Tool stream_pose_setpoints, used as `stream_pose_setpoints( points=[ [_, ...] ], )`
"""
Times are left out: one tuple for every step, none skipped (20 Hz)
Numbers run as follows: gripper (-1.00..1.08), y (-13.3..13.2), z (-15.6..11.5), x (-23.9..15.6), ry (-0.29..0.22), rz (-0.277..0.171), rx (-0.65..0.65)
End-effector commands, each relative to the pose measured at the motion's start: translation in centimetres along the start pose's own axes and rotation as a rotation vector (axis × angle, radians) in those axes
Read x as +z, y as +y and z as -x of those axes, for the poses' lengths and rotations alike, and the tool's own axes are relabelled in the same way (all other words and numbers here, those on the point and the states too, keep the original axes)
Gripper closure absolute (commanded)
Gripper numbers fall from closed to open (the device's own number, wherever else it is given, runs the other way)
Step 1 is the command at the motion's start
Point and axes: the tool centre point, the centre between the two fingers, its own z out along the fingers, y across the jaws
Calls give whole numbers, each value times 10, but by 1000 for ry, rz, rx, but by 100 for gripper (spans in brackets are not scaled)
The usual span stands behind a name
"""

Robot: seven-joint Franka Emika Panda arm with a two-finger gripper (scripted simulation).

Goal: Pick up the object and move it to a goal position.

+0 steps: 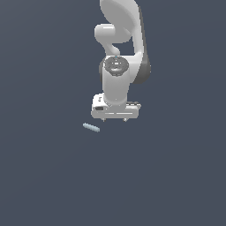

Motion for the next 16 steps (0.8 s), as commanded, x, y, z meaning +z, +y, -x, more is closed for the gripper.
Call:
stream_pose_setpoints(
  points=[
    [-92, 0, 0, 0, 0, 0, 0],
    [-92, 0, 0, 0, 1, 1, 0],
    [-92, 2, -1, -1, 3, 2, 0],
    [-92, 3, -1, -3, 6, 5, 0],
    [-92, 6, -2, -5, 11, 9, -1],
    [-92, 9, -3, -8, 17, 14, -1],
    [-92, 13, -4, -11, 24, 19, -1],
    [-92, 16, -5, -14, 30, 24, -1],
    [-92, 19, -6, -16, 35, 28, -1],
    [-92, 20, -6, -18, 38, 30, -2],
    [-92, 21, -6, -19, 39, 32, -2],
    [-92, 21, -7, -19, 39, 32, -2],
    [-92, 20, -6, -18, 38, 31, -2],
    [-92, 20, -6, -18, 37, 30, -2],
    [-92, 20, -6, -18, 37, 30, -3],
    [-92, 20, -6, -17, 38, 30, -5]
  ],
)
